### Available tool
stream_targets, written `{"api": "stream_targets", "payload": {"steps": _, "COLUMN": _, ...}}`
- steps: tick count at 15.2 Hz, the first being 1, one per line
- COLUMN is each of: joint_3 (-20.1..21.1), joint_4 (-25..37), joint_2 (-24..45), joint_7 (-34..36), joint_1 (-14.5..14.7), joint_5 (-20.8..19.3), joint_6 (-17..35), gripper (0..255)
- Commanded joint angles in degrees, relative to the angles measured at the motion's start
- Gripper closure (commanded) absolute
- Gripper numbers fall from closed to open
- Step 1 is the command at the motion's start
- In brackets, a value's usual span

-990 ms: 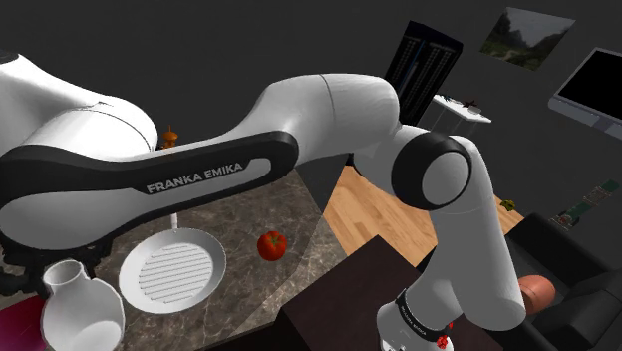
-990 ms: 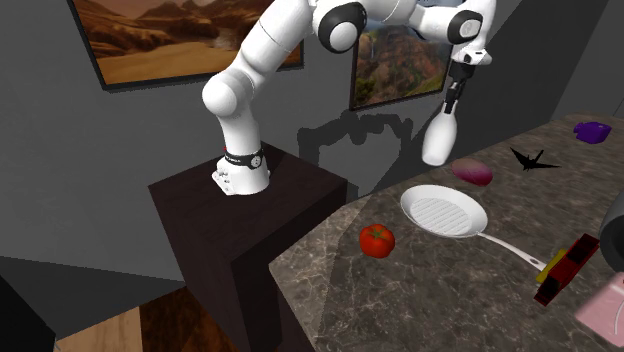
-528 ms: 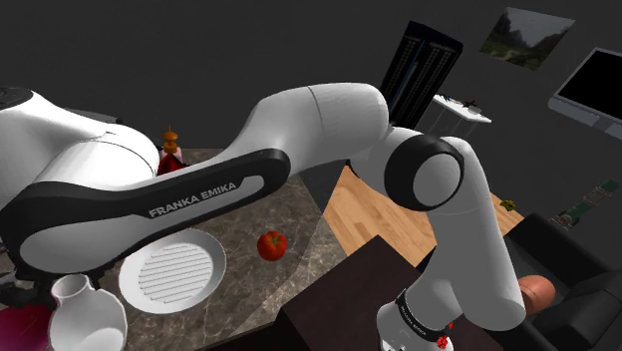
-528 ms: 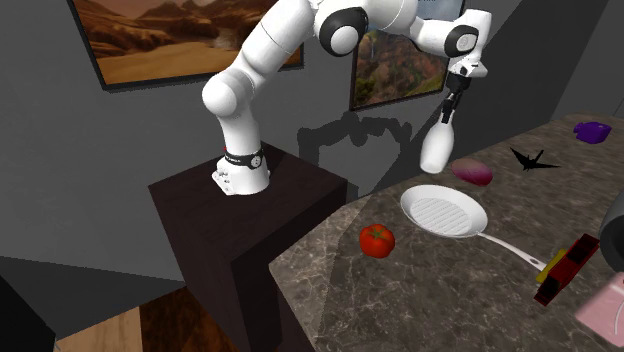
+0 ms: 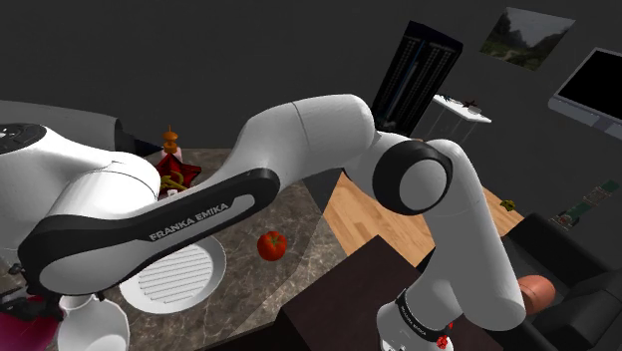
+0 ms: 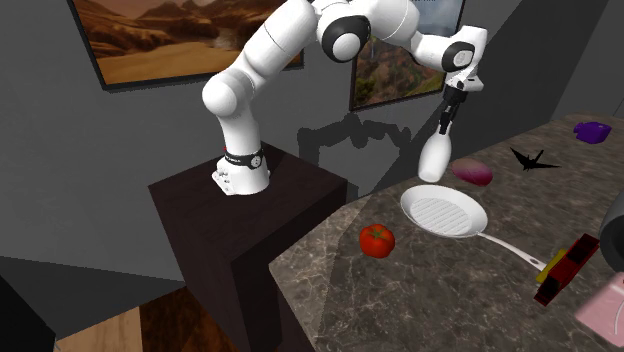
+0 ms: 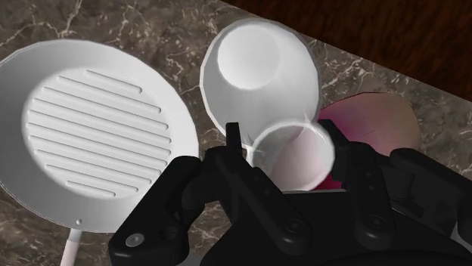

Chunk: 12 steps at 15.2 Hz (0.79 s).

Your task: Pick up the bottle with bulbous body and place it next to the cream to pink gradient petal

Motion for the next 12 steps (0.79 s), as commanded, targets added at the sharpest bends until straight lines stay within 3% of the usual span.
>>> {"api": "stream_targets", "payload": {"steps": 1, "joint_3": -0.07, "joint_4": -0.22, "joint_2": 0.18, "joint_7": 0.09, "joint_1": 0.01, "joint_5": -0.11, "joint_6": 0.47, "gripper": 255}}
{"api": "stream_targets", "payload": {"steps": 7, "joint_3": -0.07, "joint_4": -0.22, "joint_2": 0.19, "joint_7": 0.09, "joint_1": 0.02, "joint_5": -0.11, "joint_6": 0.47, "gripper": 255}}
{"api": "stream_targets", "payload": {"steps": 8, "joint_3": -0.07, "joint_4": -0.25, "joint_2": 0.16, "joint_7": 0.09, "joint_1": 0.0, "joint_5": -0.11, "joint_6": 0.48, "gripper": 0}}
{"api": "stream_targets", "payload": {"steps": 12, "joint_3": -0.07, "joint_4": -0.24, "joint_2": 0.16, "joint_7": 0.09, "joint_1": 0.01, "joint_5": -0.1, "joint_6": 0.47, "gripper": 0}}
